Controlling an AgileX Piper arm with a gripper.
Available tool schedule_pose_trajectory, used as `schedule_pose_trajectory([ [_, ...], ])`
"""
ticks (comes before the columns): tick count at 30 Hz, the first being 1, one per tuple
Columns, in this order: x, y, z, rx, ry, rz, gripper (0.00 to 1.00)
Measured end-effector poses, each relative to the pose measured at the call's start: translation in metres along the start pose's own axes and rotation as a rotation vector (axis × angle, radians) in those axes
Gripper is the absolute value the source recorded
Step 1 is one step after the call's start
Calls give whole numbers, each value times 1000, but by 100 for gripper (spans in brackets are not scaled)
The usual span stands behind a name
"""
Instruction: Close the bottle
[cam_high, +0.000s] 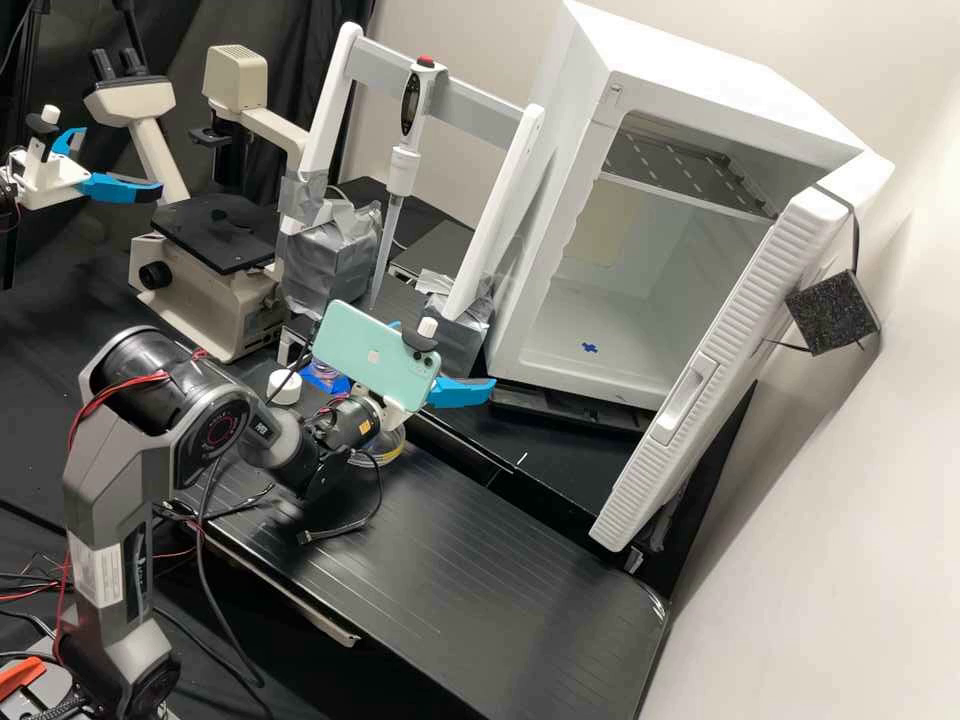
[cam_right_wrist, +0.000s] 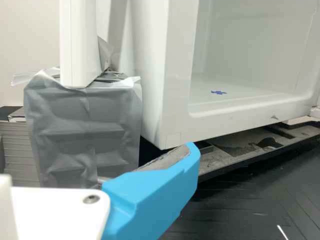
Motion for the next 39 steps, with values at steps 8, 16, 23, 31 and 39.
schedule_pose_trajectory([
  [8,0,0,0,0,0,0,100],
  [16,-32,2,-9,14,70,11,100],
  [23,-77,-5,-33,32,254,35,100],
  [31,-114,-37,-44,-15,364,-103,100],
  [39,-127,-59,-42,-61,374,-208,100],
])
